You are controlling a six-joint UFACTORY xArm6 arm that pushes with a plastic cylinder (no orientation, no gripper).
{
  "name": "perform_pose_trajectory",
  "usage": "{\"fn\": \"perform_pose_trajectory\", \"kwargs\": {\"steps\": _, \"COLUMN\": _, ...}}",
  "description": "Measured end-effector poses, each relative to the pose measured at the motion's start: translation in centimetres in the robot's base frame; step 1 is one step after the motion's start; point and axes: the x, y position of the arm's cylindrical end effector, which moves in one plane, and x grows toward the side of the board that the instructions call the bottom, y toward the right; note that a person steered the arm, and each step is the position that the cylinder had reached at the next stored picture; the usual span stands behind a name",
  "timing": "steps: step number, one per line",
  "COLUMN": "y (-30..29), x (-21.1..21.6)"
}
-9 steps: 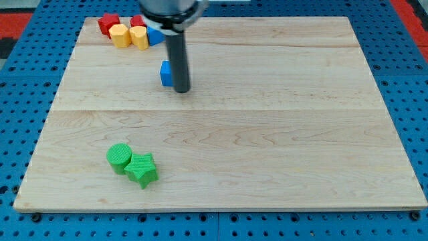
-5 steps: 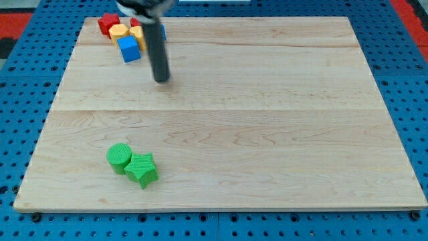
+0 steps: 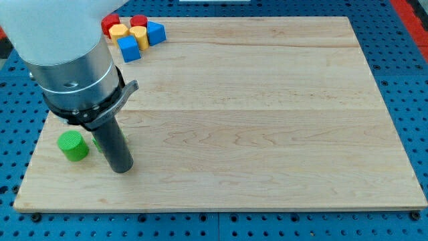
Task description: Push the green star into the blue cube
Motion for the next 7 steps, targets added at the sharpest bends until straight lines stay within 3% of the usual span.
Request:
{"fn": "perform_pose_trajectory", "kwargs": {"steps": 1, "y": 0.1, "x": 2.0}}
{"fn": "perform_pose_trajectory", "kwargs": {"steps": 2, "y": -2.8, "x": -1.8}}
{"fn": "perform_pose_trajectory", "kwargs": {"steps": 4, "y": -1.5, "x": -17.2}}
{"fn": "perform_pose_trajectory", "kwargs": {"steps": 5, "y": -1.5, "x": -21.6}}
{"fn": "perform_pose_trajectory", "kwargs": {"steps": 6, "y": 1.4, "x": -13.2}}
{"fn": "perform_pose_trajectory", "kwargs": {"steps": 7, "y": -1.8, "x": -0.2}}
